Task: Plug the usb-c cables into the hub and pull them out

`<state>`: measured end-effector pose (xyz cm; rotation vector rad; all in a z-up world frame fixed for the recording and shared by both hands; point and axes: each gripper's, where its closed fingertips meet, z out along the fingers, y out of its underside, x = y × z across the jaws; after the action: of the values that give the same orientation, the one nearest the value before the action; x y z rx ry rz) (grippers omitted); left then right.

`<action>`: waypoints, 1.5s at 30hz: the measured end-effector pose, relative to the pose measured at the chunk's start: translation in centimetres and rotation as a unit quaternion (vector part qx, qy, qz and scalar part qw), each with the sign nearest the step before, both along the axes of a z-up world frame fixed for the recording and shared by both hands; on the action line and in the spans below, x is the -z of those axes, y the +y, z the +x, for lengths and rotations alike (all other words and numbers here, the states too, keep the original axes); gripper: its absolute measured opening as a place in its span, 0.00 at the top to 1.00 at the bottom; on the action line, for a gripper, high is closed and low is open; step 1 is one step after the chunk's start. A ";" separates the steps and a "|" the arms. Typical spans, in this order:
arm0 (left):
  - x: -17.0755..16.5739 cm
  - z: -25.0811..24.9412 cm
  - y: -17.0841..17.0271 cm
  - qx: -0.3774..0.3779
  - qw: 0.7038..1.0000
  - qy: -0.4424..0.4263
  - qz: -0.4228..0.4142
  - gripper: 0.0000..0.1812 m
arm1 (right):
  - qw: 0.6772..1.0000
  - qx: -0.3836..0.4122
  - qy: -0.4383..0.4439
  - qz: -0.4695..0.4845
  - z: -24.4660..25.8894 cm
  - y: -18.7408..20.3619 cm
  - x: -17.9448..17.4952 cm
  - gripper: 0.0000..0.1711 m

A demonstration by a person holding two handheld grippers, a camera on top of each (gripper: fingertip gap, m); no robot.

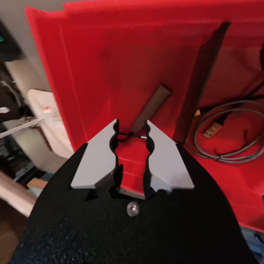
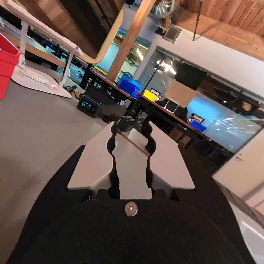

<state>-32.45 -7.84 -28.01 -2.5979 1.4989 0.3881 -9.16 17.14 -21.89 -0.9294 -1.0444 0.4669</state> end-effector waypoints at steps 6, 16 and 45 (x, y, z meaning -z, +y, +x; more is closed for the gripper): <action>3.8 -1.6 -1.0 0.017 0.990 0.002 -0.137 0.76 | 0.998 -0.011 -0.005 -0.065 -0.3 1.0 1.0 0.74; 6.1 -2.6 -2.0 0.072 0.982 0.015 -0.176 0.87 | 0.997 -0.018 -0.035 -0.063 -1.0 0.8 1.8 0.78; -3.1 19.2 3.0 0.148 0.988 -0.005 -0.032 0.89 | 0.999 -0.008 -0.022 -0.045 -0.6 0.5 1.4 0.82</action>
<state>-13.25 -4.87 -24.88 -2.3622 1.8853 0.2970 -9.77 17.64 -23.30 -1.0147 -1.0790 0.5126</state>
